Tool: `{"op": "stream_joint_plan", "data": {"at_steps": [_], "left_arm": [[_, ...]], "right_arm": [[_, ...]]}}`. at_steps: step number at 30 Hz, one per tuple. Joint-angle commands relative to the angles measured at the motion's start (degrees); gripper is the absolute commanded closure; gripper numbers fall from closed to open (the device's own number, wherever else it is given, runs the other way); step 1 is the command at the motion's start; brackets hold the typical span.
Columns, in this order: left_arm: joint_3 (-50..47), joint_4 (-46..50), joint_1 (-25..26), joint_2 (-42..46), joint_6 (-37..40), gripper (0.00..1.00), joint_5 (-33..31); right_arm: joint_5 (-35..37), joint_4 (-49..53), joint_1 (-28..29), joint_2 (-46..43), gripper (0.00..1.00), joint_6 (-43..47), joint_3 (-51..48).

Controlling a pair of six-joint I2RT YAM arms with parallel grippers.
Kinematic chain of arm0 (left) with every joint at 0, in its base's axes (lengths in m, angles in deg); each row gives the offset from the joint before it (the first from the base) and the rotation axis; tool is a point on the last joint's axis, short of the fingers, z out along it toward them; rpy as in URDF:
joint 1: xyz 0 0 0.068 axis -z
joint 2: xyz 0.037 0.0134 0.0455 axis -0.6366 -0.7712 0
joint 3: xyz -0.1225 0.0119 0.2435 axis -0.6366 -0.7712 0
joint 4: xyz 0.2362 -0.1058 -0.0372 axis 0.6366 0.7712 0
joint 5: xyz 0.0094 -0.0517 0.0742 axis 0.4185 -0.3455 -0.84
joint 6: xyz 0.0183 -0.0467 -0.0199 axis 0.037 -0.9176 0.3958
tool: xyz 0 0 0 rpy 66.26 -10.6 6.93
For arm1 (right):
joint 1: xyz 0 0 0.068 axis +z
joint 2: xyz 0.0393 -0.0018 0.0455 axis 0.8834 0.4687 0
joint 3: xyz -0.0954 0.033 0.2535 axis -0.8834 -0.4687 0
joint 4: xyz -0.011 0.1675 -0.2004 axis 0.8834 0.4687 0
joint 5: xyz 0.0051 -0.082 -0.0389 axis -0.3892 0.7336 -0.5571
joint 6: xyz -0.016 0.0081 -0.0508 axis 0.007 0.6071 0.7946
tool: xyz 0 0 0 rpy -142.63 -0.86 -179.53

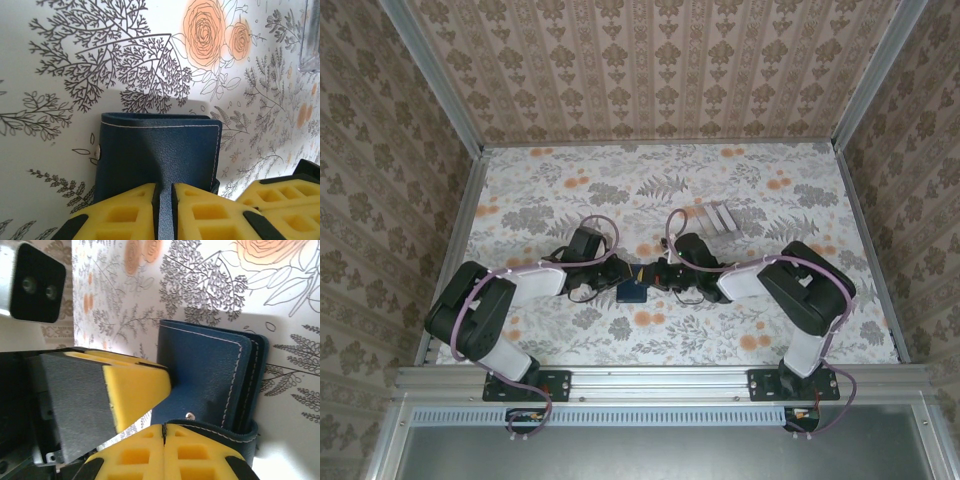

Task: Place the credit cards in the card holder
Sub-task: Close the button on the card holder.

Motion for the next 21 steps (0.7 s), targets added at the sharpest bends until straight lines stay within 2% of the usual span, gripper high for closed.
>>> {"op": "stream_joint_plan", "data": {"at_steps": [1,21], "left_arm": [[-0.6,2.1,-0.3,-0.7,0.6,0.82,-0.8],[-0.4,4.5,-0.7,-0.6,1.3,0.85,-1.7]], "right_arm": [[-1.1,3.4,0.4,1.8,1.00,2.4,1.5],[-1.9,3.1,0.8,4.9,1.00,3.2,5.3]]}}
